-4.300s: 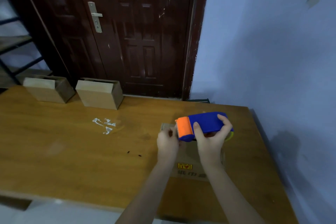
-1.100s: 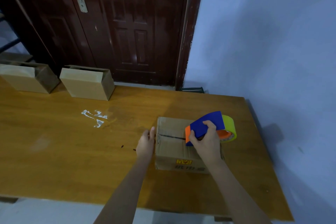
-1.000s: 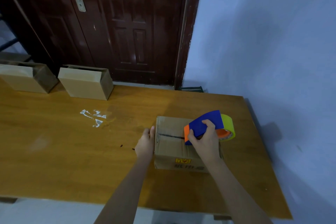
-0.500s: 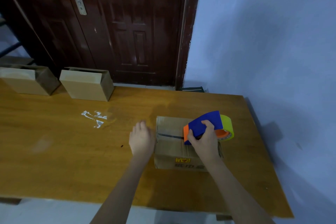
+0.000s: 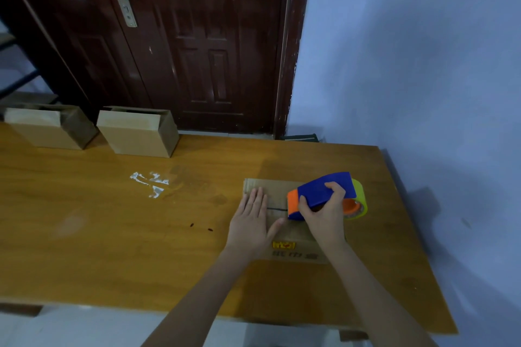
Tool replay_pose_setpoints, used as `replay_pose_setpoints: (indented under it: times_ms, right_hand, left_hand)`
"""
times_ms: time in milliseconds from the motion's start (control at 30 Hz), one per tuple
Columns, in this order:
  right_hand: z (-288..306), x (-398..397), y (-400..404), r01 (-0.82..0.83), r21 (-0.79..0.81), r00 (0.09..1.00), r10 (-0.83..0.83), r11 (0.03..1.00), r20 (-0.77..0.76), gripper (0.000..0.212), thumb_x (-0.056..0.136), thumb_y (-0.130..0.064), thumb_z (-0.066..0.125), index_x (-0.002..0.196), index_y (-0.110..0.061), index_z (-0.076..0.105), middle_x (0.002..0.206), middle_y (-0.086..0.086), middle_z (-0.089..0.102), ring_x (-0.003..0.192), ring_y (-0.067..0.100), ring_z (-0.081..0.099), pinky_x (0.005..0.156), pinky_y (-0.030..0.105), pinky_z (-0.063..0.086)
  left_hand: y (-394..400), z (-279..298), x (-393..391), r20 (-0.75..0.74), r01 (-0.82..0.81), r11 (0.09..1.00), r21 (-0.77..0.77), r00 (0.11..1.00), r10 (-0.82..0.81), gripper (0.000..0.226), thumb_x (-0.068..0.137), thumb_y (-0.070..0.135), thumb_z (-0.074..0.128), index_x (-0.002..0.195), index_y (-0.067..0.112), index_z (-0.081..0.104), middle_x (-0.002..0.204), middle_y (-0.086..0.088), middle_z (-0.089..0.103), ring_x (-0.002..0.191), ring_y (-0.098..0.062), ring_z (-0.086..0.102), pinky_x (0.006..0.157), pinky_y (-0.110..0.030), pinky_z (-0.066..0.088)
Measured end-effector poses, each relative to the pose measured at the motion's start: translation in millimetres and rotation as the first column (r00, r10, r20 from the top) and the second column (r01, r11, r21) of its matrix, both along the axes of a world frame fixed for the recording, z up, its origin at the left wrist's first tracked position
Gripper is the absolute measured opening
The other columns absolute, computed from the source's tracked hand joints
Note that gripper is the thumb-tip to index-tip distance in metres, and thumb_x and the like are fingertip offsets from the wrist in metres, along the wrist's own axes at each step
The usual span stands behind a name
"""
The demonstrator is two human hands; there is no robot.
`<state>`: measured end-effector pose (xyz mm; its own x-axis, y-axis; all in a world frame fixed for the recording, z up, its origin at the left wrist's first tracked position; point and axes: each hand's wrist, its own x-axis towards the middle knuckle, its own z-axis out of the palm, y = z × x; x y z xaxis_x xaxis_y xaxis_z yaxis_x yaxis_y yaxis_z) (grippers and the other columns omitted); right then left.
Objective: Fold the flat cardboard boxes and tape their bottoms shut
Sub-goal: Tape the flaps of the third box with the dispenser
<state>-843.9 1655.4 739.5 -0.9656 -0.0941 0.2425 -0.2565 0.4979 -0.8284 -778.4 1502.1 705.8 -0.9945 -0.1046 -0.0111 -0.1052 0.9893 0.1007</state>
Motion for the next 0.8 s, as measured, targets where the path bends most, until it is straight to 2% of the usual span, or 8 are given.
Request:
replay_pose_setpoints:
  times_ms: [167,233,300,367,467,600,667,800]
  right_hand:
    - [3.3,-1.0,1.4,-0.05,0.045,0.999,0.051,0.998,-0.018,0.057,0.081,-0.014,0.073,0.125,-0.002,0.039,0.086,-0.01,0.046,0.075,0.017,0.059,0.063,0.033,0.056]
    - [6.2,-2.7,2.5,-0.057,0.049,0.997,0.059,0.997,-0.041,0.057,0.08,-0.013,0.074,0.124,-0.002,0.039,0.092,-0.004,0.047,0.077,0.016,0.058,0.064,0.031,0.056]
    - [7.9,-3.7,4.3,-0.055,0.028,0.997,0.056,0.998,-0.048,0.057,0.08,-0.012,0.074,0.124,-0.002,0.038,0.092,-0.007,0.045,0.078,0.013,0.055,0.065,0.027,0.054]
    - [8.4,-4.1,6.1,-0.043,-0.029,0.999,0.042,0.999,-0.018,0.058,0.08,-0.01,0.073,0.124,-0.005,0.036,0.092,-0.01,0.043,0.078,0.009,0.055,0.064,0.021,0.05]
    - [9.6,-5.7,10.2,-0.001,-0.153,0.999,0.009,0.988,0.047,0.058,0.081,-0.007,0.072,0.121,-0.016,0.03,0.099,-0.004,0.048,0.08,0.006,0.057,0.061,0.017,0.049]
    - [7.5,-10.0,18.1,0.022,-0.239,0.999,-0.011,0.971,0.048,0.062,0.079,-0.004,0.072,0.117,-0.023,0.026,0.105,0.004,0.051,0.084,0.008,0.058,0.061,0.018,0.048]
    - [7.1,-10.1,19.3,0.025,-0.262,0.998,-0.011,0.965,0.054,0.062,0.079,-0.004,0.072,0.117,-0.023,0.027,0.104,0.006,0.052,0.084,0.01,0.059,0.06,0.017,0.049]
    - [18.0,-19.0,51.0,0.159,-0.349,0.987,-0.143,0.924,0.071,0.06,0.081,-0.002,0.069,0.123,-0.017,0.028,0.104,0.008,0.052,0.08,0.013,0.059,0.058,0.013,0.048]
  left_hand:
    - [0.1,4.0,0.5,0.015,-0.005,1.0,-0.014,1.0,0.005,0.088,0.081,0.062,-0.019,0.148,0.007,-0.004,0.157,-0.008,-0.01,0.143,-0.016,-0.017,0.114,-0.033,-0.016]
    - [0.6,4.4,0.4,0.015,-0.014,1.0,-0.01,1.0,0.015,0.08,0.085,0.059,-0.012,0.146,0.008,-0.007,0.157,-0.008,-0.01,0.141,-0.015,-0.019,0.114,-0.033,-0.016]
    - [0.7,3.9,0.1,0.011,-0.013,1.0,-0.019,1.0,0.013,0.077,0.085,0.057,-0.013,0.144,0.008,-0.009,0.157,-0.008,-0.01,0.14,-0.015,-0.02,0.114,-0.033,-0.015]
    - [1.0,3.1,-0.3,0.003,-0.009,1.0,-0.028,1.0,0.009,0.084,0.081,0.057,-0.021,0.147,0.007,-0.006,0.157,-0.008,-0.009,0.142,-0.016,-0.017,0.115,-0.033,-0.014]
    - [0.0,1.7,0.0,-0.007,0.0,1.0,-0.024,1.0,0.0,0.097,0.072,0.057,-0.036,0.148,0.007,-0.003,0.158,-0.008,-0.007,0.144,-0.018,-0.013,0.116,-0.033,-0.013]
    - [3.9,3.0,-1.5,-0.009,-0.003,1.0,-0.023,1.0,0.003,0.094,0.074,0.055,-0.033,0.149,0.007,-0.003,0.158,-0.009,-0.008,0.145,-0.019,-0.013,0.115,-0.033,-0.014]
    - [3.8,3.9,0.4,-0.005,-0.009,1.0,-0.018,1.0,0.009,0.084,0.082,0.055,-0.022,0.149,0.007,-0.003,0.158,-0.009,-0.007,0.145,-0.018,-0.013,0.114,-0.032,-0.015]
    - [-2.4,2.4,1.7,0.009,-0.013,1.0,-0.002,1.0,0.013,0.085,0.081,0.055,-0.022,0.149,0.007,-0.003,0.158,-0.008,-0.009,0.145,-0.018,-0.013,0.117,-0.033,-0.013]
